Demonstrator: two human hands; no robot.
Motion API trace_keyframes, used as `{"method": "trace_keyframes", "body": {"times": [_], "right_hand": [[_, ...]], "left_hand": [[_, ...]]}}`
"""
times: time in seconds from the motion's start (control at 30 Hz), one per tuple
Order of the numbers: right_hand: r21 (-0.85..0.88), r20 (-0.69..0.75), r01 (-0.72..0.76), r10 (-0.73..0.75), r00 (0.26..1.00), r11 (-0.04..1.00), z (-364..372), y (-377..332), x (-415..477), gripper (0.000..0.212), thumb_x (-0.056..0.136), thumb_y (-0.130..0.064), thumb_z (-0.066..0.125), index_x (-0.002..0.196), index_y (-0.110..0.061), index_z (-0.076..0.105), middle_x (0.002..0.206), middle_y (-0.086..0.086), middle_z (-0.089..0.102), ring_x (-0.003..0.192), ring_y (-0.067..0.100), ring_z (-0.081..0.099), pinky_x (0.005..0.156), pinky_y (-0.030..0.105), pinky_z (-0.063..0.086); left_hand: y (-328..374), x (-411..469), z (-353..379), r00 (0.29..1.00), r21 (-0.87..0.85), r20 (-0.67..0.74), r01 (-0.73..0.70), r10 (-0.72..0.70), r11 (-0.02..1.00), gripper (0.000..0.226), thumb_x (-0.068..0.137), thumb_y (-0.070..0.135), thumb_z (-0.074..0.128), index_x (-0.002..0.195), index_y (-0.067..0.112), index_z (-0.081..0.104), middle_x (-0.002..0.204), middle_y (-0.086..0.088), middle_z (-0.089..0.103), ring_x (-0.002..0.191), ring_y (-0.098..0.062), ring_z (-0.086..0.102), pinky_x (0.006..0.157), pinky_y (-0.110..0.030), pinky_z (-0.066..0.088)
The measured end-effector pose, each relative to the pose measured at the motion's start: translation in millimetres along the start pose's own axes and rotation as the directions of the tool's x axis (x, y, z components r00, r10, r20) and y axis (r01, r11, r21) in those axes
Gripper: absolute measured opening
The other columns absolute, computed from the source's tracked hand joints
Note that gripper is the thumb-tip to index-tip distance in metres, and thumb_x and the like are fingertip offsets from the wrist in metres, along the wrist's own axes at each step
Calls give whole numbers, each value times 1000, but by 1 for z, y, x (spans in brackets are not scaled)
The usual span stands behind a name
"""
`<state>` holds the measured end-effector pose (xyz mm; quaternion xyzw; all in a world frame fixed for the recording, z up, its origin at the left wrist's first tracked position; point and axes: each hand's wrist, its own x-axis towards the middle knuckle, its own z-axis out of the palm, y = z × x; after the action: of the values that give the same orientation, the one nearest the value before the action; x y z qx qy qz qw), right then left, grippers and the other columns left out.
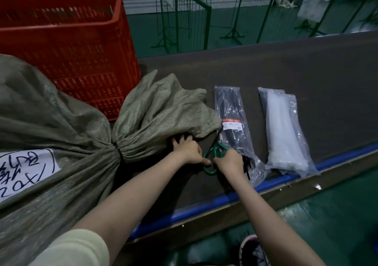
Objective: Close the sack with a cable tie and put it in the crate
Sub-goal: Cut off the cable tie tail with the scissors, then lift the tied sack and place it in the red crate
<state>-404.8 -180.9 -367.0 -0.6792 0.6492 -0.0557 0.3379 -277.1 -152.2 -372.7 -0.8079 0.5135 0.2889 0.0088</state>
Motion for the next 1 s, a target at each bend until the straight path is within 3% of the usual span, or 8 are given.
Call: {"method": "trace_keyframes", "body": {"times": [0.13,0.37,0.57,0.67,0.77,0.87,0.93,1.0], "right_hand": [[14,42,4,-4,999,1000,-3,-4,-1,40,83,-26,62,110,3,61,119,23,63,113,36,57,86,34,48],[-132,66,167,-159,985,977,-1,-24,-19,34,86,-22,54,108,3,61,117,24,63,112,36,57,88,34,46],[12,295,439,-422,857,899,25,-77,-49,32,85,-25,55,108,-4,64,113,19,68,110,29,61,78,30,44],[67,385,466,-454,804,882,46,-100,-60,42,86,-32,54,119,-5,56,123,15,62,118,27,56,84,29,42],[227,412,378,-440,798,897,64,-123,-69,74,82,-45,58,142,-11,33,141,10,49,121,23,51,90,30,43],[473,449,188,-420,789,861,71,-145,-79,87,77,-50,62,147,-15,23,144,5,44,126,23,47,102,36,41],[542,442,179,-460,770,821,75,-158,-84,88,73,-49,64,146,-19,26,142,2,45,129,23,45,107,38,37],[602,428,192,-517,741,775,80,-171,-88,89,69,-45,67,145,-22,28,141,-1,47,129,20,45,110,39,35]], "left_hand": [[-2,-5,-7,1000,1,7,15,-15,1000,47,80,60,53,111,27,65,147,-13,33,143,-36,15,115,-55,5],[-22,-16,-52,995,-224,-102,-24,1,974,43,85,7,48,126,13,56,135,-11,54,123,-27,51,99,-27,40],[-35,-36,-102,954,-172,299,79,-24,982,16,92,20,47,102,15,59,91,-2,65,67,-12,55,56,-21,40],[-57,-59,-131,967,-309,251,118,-39,944,16,92,17,50,102,11,61,83,-2,64,68,-11,61,48,-16,46],[-90,-83,-159,995,-372,63,96,-78,923,21,91,14,47,101,9,65,90,-6,67,70,-16,63,54,-22,49],[-126,-102,-175,978,-13,-160,135,-135,991,35,86,11,47,118,9,61,119,-11,64,103,-26,61,79,-32,50],[-151,-115,-176,975,240,-82,218,-204,946,54,86,14,48,139,13,40,143,-13,46,128,-28,46,99,-33,41],[-177,-122,-174,945,305,68,285,-319,909,72,87,21,49,150,18,12,155,-12,24,141,-28,28,112,-34,31]]}}
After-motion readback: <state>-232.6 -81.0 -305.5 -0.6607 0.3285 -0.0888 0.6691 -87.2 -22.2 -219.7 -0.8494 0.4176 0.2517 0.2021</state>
